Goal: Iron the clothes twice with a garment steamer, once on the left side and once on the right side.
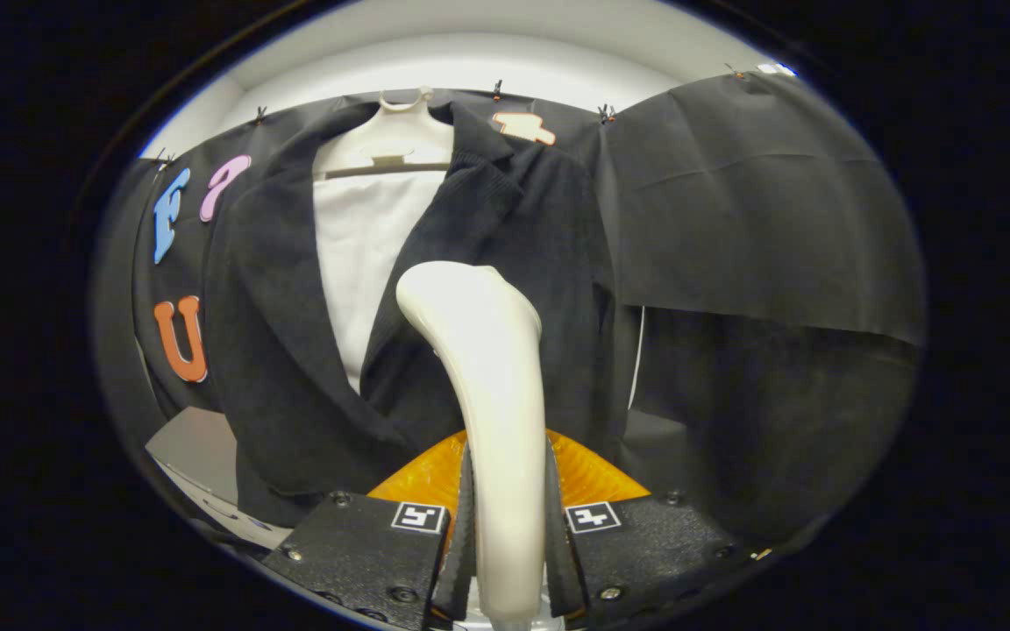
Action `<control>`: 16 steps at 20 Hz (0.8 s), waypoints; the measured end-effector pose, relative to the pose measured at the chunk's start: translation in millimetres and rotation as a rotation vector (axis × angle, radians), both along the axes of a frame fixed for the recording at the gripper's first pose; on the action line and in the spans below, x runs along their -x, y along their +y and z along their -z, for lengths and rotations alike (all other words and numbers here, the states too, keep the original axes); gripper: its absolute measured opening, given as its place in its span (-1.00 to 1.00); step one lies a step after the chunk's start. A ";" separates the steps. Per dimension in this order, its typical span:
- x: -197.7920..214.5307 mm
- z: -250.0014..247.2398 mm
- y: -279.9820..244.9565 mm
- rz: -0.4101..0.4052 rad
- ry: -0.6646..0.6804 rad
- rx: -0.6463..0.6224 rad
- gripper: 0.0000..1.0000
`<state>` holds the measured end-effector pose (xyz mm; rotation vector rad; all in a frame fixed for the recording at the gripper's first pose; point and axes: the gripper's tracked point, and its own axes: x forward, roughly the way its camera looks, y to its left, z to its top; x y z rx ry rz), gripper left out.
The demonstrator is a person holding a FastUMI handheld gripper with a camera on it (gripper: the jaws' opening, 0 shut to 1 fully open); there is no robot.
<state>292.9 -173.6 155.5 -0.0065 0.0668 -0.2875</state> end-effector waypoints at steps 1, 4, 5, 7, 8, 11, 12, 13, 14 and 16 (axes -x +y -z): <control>-0.2 10.0 0.3 0.003 0.012 0.009 -0.27; 1.8 34.8 -0.9 0.017 0.037 0.028 -0.27; 2.0 41.9 0.1 0.024 0.043 0.032 -0.27; 1.6 56.7 -1.6 0.036 0.056 0.041 -0.27; 2.3 64.0 -2.9 0.041 0.063 0.046 -0.27; 3.6 84.9 0.1 0.049 0.089 0.061 -0.27; 3.4 92.6 0.6 0.051 0.100 0.062 -0.27; 3.3 99.8 1.8 0.053 0.111 0.063 -0.27; 3.2 106.5 1.5 0.054 0.120 0.066 -0.27; 1.2 114.9 -0.8 0.059 0.137 0.075 -0.27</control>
